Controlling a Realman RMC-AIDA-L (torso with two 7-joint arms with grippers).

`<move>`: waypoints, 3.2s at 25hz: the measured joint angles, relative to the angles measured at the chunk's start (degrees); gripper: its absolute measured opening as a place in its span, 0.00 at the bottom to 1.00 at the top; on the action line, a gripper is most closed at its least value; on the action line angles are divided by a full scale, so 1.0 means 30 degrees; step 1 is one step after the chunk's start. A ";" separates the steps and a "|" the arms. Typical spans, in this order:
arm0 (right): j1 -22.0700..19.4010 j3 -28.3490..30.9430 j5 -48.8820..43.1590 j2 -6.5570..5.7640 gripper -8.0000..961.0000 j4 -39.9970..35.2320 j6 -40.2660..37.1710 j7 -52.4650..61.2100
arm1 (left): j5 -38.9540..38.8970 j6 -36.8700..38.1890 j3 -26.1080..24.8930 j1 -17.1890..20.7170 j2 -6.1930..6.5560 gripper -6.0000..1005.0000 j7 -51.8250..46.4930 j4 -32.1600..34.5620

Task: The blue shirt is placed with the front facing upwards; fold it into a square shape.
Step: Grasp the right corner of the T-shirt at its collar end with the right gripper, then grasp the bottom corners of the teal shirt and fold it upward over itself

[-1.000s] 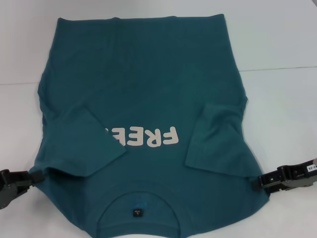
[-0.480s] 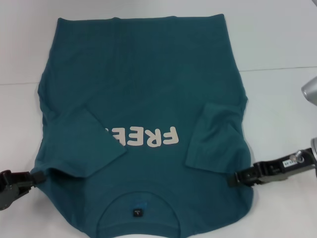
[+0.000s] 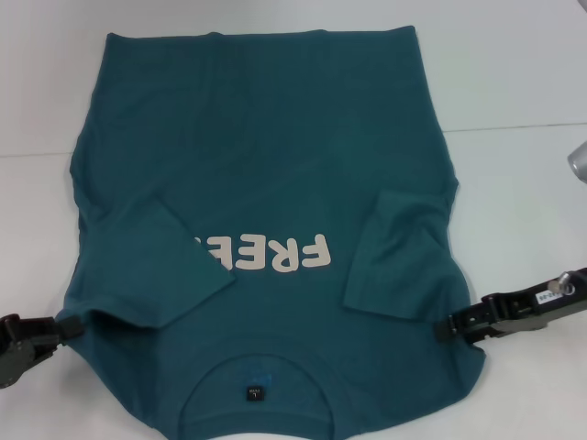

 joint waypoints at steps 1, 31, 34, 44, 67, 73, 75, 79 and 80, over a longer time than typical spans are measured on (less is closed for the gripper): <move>-0.0024 0.0047 -0.0226 -0.0051 0.73 -0.0040 0.0031 0.0101 | -0.0015 0.0001 -0.0007 0.0002 0.0000 0.05 -0.0005 0.0001; 0.0324 -0.0114 -0.1507 0.0141 0.71 0.0071 0.0594 0.0713 | -0.0046 0.0000 -0.0453 0.0008 -0.0087 0.05 0.0063 0.0001; 0.0472 -0.0098 -0.1371 0.0220 0.71 0.0067 0.0499 0.0709 | -0.0046 0.0001 -0.0469 0.0007 -0.0089 0.05 0.0077 0.0001; 0.0484 -0.0095 -0.1353 0.0271 0.71 -0.0201 0.0496 0.0753 | -0.0114 0.0177 -0.0524 -0.0033 -0.0121 0.05 0.0067 0.0001; 0.0343 -0.0166 -0.1687 -0.0173 0.05 -0.0278 -0.0274 0.0858 | 0.0080 0.0505 0.1082 0.0008 0.0081 0.05 0.0403 0.0310; -0.0145 -0.0239 -0.1688 -0.0317 0.05 -0.1477 -0.1927 0.0923 | 0.1593 0.2378 0.1472 0.0062 0.0076 0.05 0.0699 0.1645; -0.0306 -0.0229 -0.1686 -0.0341 0.05 -0.1787 -0.2386 0.0931 | 0.1815 0.2838 0.1468 0.0158 0.0066 0.05 0.0657 0.1950; -0.0547 -0.0280 -0.1804 -0.0440 0.05 -0.1967 -0.3038 0.0936 | 0.2457 0.3727 0.1428 0.0417 0.0060 0.05 0.0515 0.2566; -0.0611 -0.0282 -0.1946 -0.0463 0.05 -0.1969 -0.3201 0.0936 | 0.2857 0.3995 0.1394 0.0522 0.0049 0.05 0.0447 0.2748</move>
